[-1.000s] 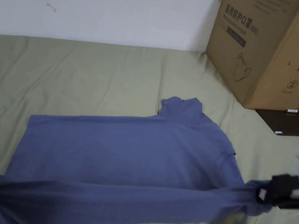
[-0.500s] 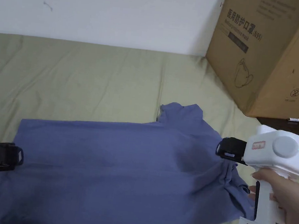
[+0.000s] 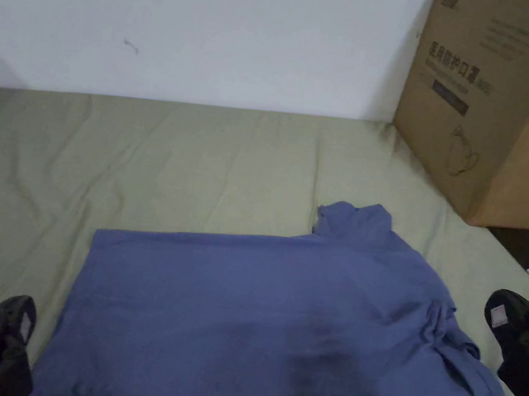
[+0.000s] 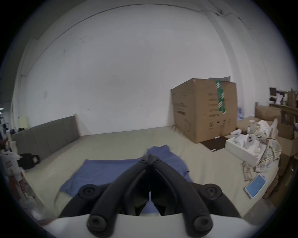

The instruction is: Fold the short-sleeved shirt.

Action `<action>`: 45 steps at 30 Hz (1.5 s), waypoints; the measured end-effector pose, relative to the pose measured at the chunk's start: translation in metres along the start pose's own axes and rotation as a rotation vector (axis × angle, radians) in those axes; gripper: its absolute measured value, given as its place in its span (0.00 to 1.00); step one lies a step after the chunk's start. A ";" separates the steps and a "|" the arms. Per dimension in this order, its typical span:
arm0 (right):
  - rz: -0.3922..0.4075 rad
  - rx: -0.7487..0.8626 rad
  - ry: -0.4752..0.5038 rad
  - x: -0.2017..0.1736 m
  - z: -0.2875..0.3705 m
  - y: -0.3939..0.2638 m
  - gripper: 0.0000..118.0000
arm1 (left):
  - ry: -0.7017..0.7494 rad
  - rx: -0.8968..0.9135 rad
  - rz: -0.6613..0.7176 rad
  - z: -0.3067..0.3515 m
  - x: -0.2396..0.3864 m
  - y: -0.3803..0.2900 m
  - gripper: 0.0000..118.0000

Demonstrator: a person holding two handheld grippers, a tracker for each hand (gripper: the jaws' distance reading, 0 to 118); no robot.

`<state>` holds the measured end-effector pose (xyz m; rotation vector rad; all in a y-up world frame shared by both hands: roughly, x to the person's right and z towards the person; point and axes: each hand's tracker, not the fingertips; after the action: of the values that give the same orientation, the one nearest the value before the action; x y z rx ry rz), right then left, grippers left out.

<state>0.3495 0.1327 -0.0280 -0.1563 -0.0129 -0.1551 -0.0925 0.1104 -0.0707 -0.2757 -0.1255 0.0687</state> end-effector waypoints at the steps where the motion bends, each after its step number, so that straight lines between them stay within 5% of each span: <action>1: 0.002 -0.001 0.000 -0.003 0.002 0.001 0.00 | -0.032 -0.038 0.024 -0.003 -0.007 0.003 0.01; 8: -0.002 -0.083 0.064 -0.012 -0.004 0.003 0.00 | -0.026 -0.593 0.132 -0.095 -0.065 -0.012 0.08; 11: -0.059 -0.099 0.074 -0.011 -0.005 -0.003 0.00 | 0.054 -0.646 0.147 -0.129 -0.079 -0.037 0.92; 12: -0.090 -0.104 0.078 -0.009 -0.006 -0.005 0.00 | 0.055 -0.689 0.133 -0.140 -0.082 -0.047 0.98; 16: -0.195 -0.166 0.090 0.000 -0.011 -0.011 0.00 | 0.086 -0.761 0.063 -0.169 -0.077 -0.072 0.96; 21: -0.186 -0.192 0.056 -0.002 -0.016 -0.017 0.00 | 0.166 -0.790 -0.027 -0.186 -0.050 -0.107 1.00; 23: -0.178 -0.197 0.058 -0.002 -0.017 -0.017 0.00 | 0.188 -0.754 -0.076 -0.182 -0.042 -0.099 0.99; 24: -0.171 -0.202 0.059 -0.002 -0.017 -0.018 0.00 | 0.161 -0.700 -0.085 -0.174 -0.034 -0.095 0.88; 26: -0.151 -0.213 0.047 0.001 -0.019 -0.018 0.00 | 0.116 -0.621 -0.122 -0.159 -0.015 -0.084 0.48; 27: -0.141 -0.215 0.037 0.007 -0.020 -0.017 0.00 | 0.084 -0.608 -0.149 -0.153 -0.006 -0.082 0.15; 28: -0.133 -0.216 0.028 0.012 -0.021 -0.016 0.00 | 0.086 -0.604 -0.173 -0.150 -0.003 -0.081 0.07; 34: -0.184 -0.416 -0.041 0.098 -0.074 -0.015 0.05 | 0.032 -0.545 -0.103 -0.133 -0.010 -0.051 0.07; 35: -0.194 -0.490 -0.069 0.117 -0.090 -0.017 0.29 | 0.035 -0.531 -0.089 -0.131 -0.014 -0.044 0.07; 36: -0.205 -0.553 -0.085 0.131 -0.105 -0.022 0.81 | 0.031 -0.522 -0.069 -0.129 -0.018 -0.038 0.07; 37: -0.212 -0.617 -0.100 0.142 -0.118 -0.030 1.00 | 0.021 -0.522 -0.050 -0.129 -0.022 -0.033 0.07; 43: -0.221 -0.885 -0.167 0.189 -0.177 -0.075 0.96 | 0.020 -0.547 -0.034 -0.130 -0.021 -0.025 0.07; 45: -0.196 -0.974 -0.182 0.190 -0.188 -0.092 0.85 | 0.029 -0.567 -0.030 -0.133 -0.020 -0.030 0.07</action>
<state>0.5235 -0.0151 -0.1947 -1.1431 -0.1355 -0.3346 -0.0935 0.0442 -0.1916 -0.8407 -0.1180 -0.0024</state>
